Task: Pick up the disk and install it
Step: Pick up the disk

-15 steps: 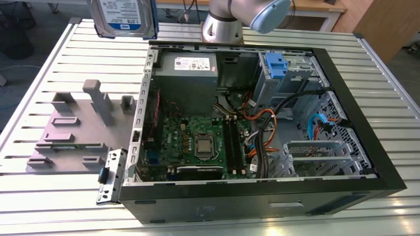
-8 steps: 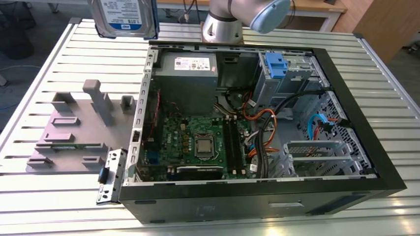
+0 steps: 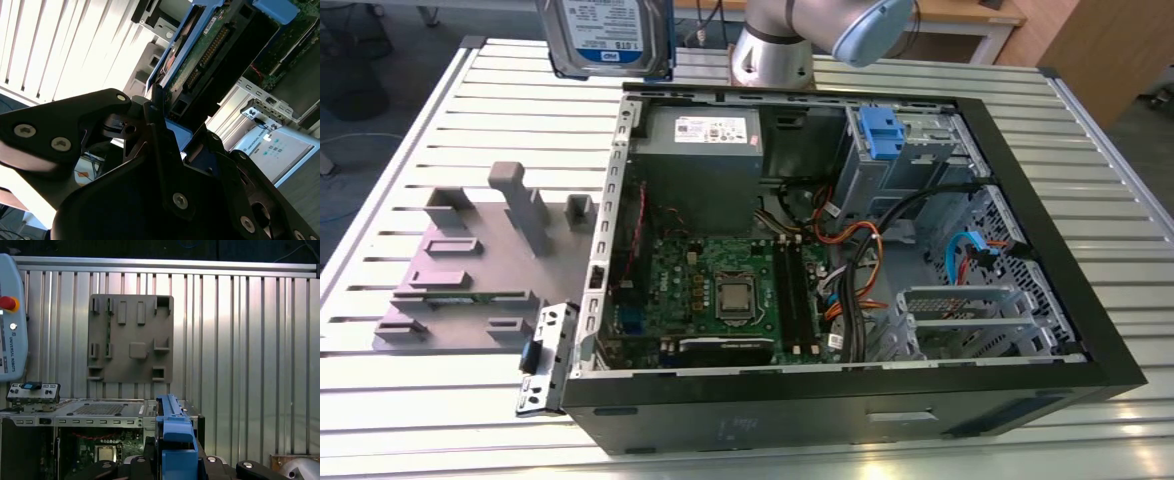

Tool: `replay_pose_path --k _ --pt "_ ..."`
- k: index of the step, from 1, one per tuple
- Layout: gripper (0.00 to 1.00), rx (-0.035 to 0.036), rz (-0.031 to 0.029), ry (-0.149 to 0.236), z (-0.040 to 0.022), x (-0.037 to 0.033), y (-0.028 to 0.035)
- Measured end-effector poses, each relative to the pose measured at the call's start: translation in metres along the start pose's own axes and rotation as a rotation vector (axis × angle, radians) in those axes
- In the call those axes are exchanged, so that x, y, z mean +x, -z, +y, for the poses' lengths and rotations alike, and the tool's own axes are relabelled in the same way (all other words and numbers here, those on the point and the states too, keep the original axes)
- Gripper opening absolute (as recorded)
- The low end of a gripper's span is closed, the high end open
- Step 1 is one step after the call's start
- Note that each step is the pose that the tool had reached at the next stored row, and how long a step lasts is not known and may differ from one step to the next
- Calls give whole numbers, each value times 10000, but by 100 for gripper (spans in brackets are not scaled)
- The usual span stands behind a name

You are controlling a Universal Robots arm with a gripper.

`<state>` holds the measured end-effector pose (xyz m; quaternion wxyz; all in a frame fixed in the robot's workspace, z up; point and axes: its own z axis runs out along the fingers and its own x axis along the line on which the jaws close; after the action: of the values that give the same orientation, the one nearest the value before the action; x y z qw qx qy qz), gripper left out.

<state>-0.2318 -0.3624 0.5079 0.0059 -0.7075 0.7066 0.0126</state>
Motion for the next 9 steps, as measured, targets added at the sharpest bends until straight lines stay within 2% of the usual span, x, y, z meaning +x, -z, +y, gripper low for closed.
replay_pose_path --k 9 --pt "37 0 0 0 -24 0 0"
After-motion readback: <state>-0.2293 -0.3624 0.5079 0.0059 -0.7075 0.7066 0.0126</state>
